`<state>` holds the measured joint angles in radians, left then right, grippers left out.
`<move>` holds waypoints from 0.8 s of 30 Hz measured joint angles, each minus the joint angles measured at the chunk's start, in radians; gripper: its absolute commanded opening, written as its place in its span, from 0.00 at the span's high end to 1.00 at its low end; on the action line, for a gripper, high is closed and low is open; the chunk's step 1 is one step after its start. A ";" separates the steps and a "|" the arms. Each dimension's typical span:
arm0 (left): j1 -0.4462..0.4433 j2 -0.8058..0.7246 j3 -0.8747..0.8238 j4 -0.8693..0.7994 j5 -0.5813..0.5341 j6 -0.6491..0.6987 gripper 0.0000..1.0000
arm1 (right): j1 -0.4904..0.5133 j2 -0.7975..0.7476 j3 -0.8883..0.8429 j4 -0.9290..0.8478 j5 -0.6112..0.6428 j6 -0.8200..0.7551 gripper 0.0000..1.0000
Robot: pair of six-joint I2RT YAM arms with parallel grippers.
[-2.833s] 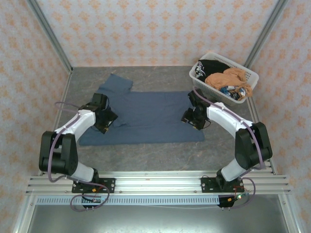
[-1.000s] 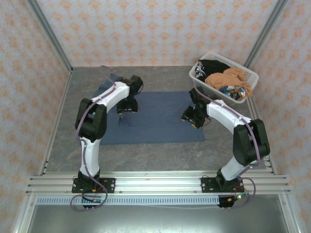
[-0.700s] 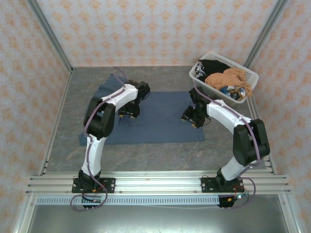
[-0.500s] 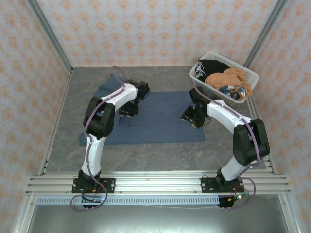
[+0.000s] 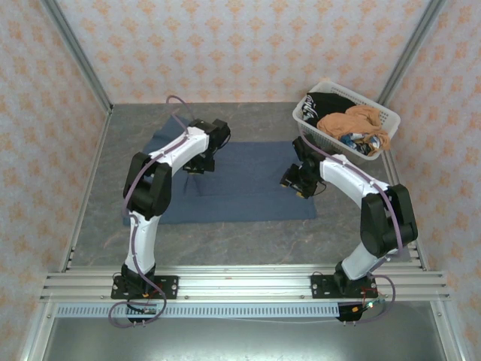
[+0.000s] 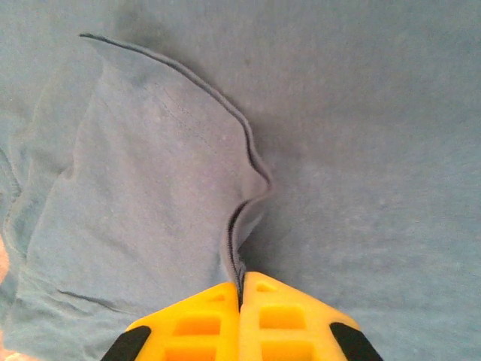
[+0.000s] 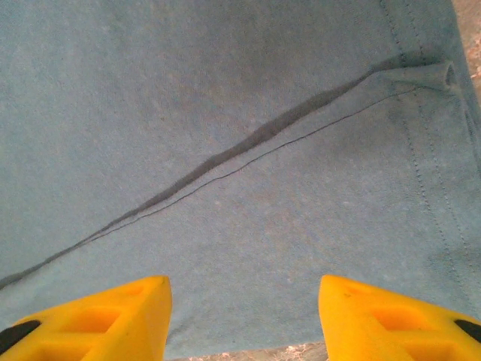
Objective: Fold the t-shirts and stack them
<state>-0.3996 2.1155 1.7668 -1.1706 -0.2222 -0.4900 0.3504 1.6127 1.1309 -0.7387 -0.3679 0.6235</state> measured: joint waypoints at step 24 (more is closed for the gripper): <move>0.138 -0.426 -0.382 0.252 0.207 -0.161 0.66 | -0.049 -0.023 -0.073 0.022 0.051 0.005 0.62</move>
<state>-0.2611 1.6894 1.3846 -0.9188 -0.0151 -0.6510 0.3016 1.5894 1.0580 -0.7166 -0.3164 0.6285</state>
